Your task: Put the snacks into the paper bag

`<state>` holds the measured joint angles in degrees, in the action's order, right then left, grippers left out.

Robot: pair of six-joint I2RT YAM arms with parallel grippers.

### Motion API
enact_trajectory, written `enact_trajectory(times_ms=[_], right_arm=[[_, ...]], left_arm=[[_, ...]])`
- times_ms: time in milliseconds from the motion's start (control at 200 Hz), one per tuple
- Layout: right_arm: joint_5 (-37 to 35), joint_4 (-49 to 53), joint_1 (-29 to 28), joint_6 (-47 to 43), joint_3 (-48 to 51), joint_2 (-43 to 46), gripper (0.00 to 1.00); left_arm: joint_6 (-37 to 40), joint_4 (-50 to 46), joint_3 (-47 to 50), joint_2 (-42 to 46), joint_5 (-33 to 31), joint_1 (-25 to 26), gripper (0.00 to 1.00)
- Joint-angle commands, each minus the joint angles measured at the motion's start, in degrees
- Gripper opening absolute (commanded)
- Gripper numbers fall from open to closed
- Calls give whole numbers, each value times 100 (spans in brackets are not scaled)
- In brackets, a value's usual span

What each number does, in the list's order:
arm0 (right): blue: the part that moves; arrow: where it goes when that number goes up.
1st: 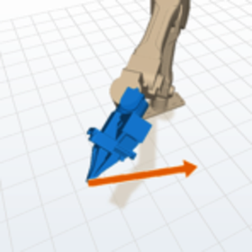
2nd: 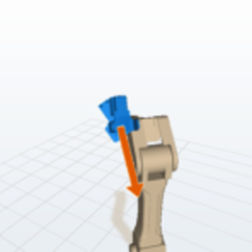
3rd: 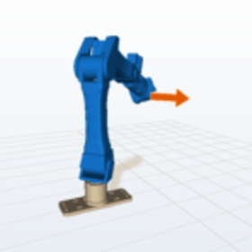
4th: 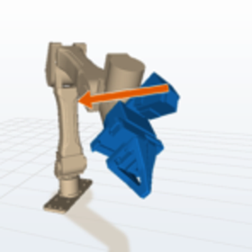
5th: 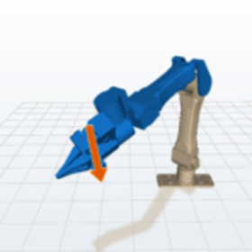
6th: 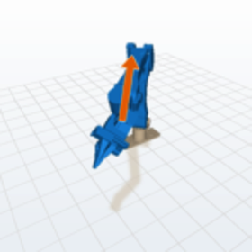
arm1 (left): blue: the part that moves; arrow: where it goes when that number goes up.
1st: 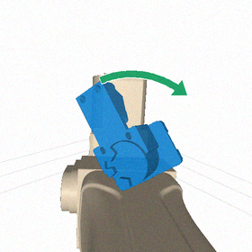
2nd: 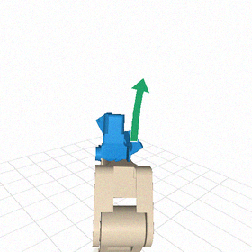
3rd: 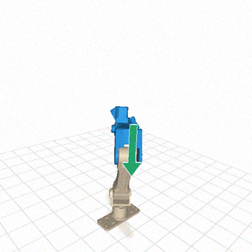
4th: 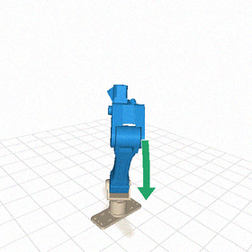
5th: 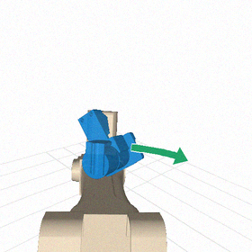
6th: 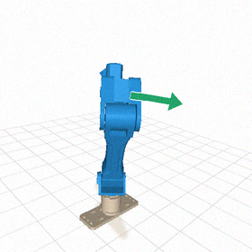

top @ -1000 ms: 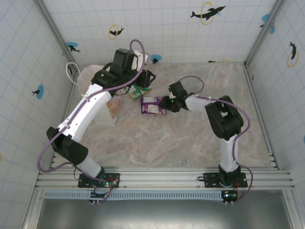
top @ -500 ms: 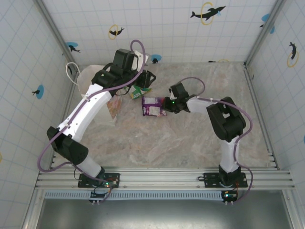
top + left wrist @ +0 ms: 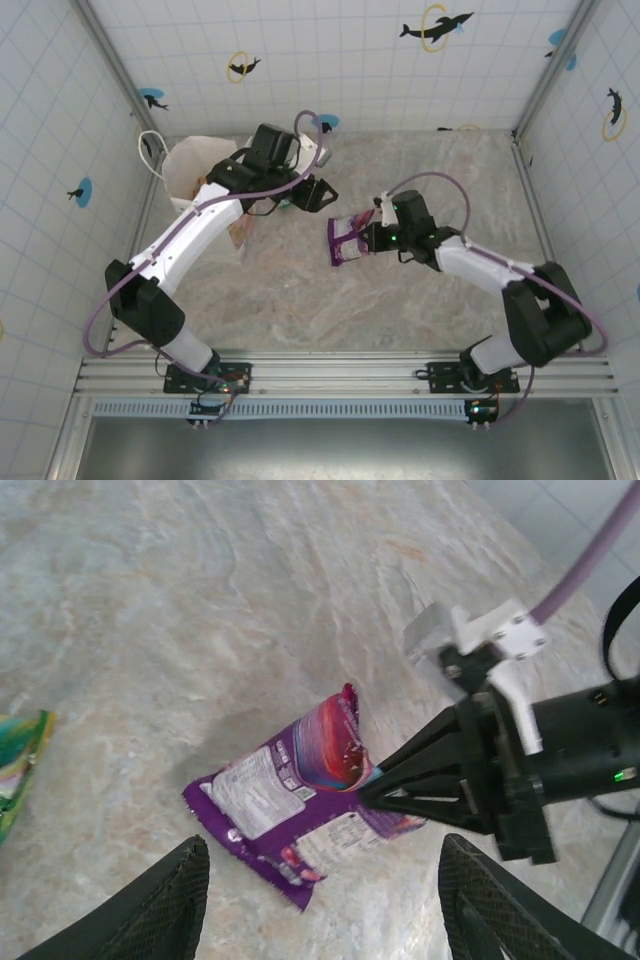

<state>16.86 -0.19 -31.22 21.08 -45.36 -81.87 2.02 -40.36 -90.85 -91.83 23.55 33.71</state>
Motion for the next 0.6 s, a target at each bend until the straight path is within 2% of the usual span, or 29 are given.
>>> enact_trajectory(times_ms=[0, 175, 320, 425, 595], right_arm=[[347, -193, 75, -1369, 349, 745, 0], [1097, 419, 411, -2825, 529, 1670, 0], [1491, 1079, 610, -4178, 399, 2161, 0], [1739, 1508, 709, -4766, 167, 2278, 0], [2002, 1912, 768, -5187, -135, 2238, 0]], left_arm=[[609, -126, 199, 191, 601, 12, 63], [1314, -55, 637, 269, 1336, 45, 63], [1913, 425, 1306, 438, 1587, 184, 65], [2269, 580, 1526, 415, 1668, 306, 68], [2250, 1187, 1859, 381, 1609, 357, 69]])
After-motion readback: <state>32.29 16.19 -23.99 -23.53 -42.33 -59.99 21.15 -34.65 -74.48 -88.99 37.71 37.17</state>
